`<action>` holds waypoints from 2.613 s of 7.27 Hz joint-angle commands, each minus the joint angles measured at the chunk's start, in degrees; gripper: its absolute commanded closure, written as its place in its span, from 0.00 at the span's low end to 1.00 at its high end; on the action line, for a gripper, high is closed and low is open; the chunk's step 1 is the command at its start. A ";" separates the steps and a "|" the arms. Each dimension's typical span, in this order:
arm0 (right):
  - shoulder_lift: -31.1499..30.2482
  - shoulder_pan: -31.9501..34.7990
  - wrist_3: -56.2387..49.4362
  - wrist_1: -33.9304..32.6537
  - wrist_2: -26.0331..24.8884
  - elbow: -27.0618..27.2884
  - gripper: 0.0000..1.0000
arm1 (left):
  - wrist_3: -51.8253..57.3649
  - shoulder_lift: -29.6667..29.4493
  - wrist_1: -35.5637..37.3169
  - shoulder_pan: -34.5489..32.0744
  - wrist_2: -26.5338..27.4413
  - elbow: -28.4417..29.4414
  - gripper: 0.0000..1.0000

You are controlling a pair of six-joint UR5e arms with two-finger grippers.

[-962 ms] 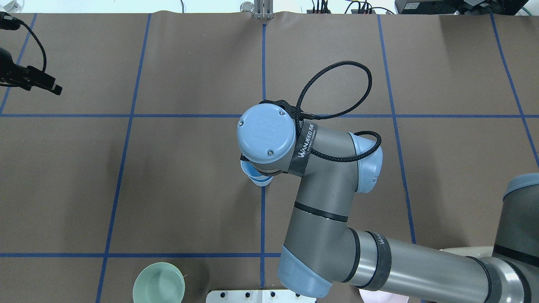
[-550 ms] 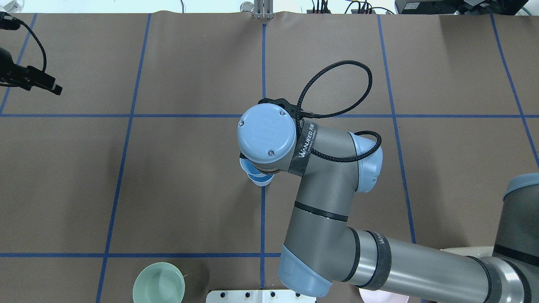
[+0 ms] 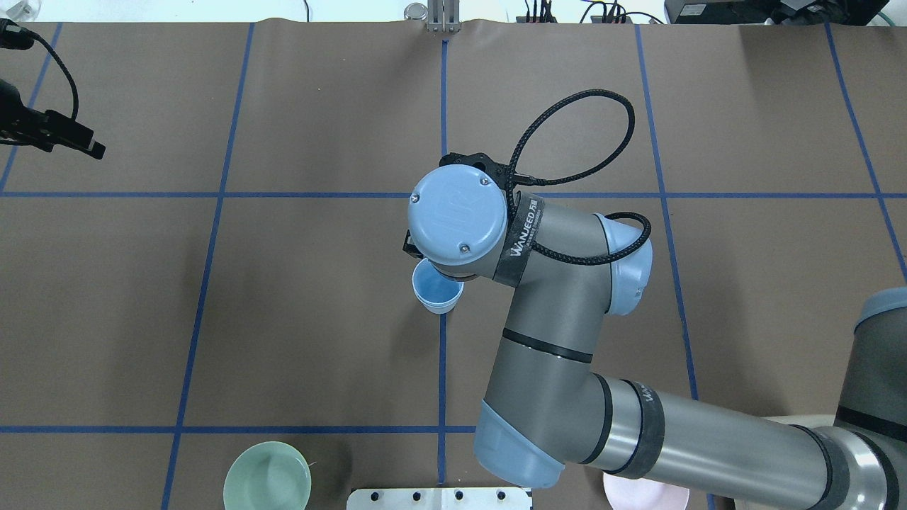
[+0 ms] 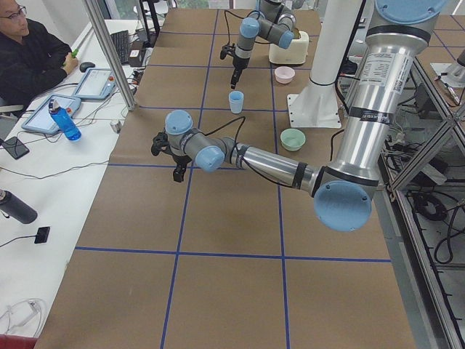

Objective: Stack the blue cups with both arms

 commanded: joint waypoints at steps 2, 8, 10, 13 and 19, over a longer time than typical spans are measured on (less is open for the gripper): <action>-3.14 13.33 -10.80 -1.27 10.83 5.54 0.00 | 0.50 0.09 0.00 -0.18 0.00 -0.06 0.02; -28.02 46.30 -61.76 -0.57 27.55 9.71 0.00 | 8.20 5.52 -2.91 -7.01 -5.80 0.38 0.02; -33.46 52.65 -71.38 4.22 30.90 6.02 0.00 | 11.99 7.99 -3.16 -9.66 -7.19 0.38 0.02; -39.38 56.63 -75.81 14.72 33.02 -0.14 0.00 | 17.27 10.19 -3.08 -13.53 -10.11 1.17 0.02; -38.94 56.72 -74.93 14.64 34.86 -1.90 0.00 | 17.72 11.51 -2.99 -15.03 -9.14 1.26 0.02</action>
